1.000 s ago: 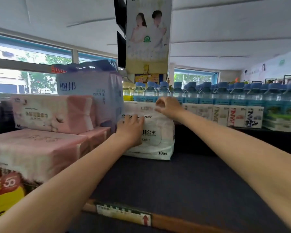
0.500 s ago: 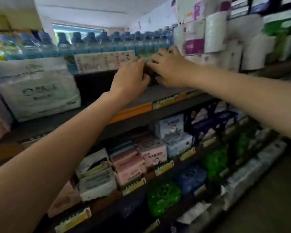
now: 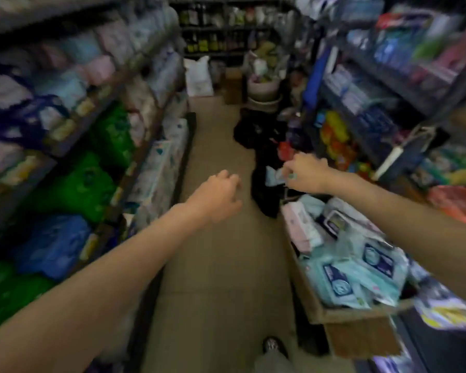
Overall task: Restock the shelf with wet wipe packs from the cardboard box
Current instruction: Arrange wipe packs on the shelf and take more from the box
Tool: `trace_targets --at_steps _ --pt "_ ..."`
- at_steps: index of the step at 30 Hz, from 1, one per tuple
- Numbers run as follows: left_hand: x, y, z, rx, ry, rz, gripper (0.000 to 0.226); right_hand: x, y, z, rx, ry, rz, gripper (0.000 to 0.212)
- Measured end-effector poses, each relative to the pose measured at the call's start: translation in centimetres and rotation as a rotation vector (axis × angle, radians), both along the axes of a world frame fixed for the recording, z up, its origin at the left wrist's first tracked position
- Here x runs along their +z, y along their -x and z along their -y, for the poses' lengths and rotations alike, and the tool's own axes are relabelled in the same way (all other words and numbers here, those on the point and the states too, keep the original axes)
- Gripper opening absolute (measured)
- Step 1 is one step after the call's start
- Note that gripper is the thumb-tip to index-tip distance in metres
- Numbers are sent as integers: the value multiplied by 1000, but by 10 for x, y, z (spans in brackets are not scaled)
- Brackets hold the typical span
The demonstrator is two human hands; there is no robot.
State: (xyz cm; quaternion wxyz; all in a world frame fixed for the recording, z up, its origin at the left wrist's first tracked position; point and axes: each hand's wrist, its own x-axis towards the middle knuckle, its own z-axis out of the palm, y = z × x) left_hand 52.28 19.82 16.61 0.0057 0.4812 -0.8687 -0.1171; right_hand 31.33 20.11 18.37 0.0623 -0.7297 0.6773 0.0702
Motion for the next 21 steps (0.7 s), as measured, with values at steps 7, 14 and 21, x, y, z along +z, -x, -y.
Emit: trace_targets --at_steps 7,14,21 --pt "-62 153 34 -176 -136 98 39 -104 188 -43 -197 -352 -18 48" --pt "-136 269 33 -252 -270 199 40 -199 249 -65 -100 -519 6 118" --pt "-166 285 45 -246 -344 286 51 -254 219 -58 -76 -391 -56 114"
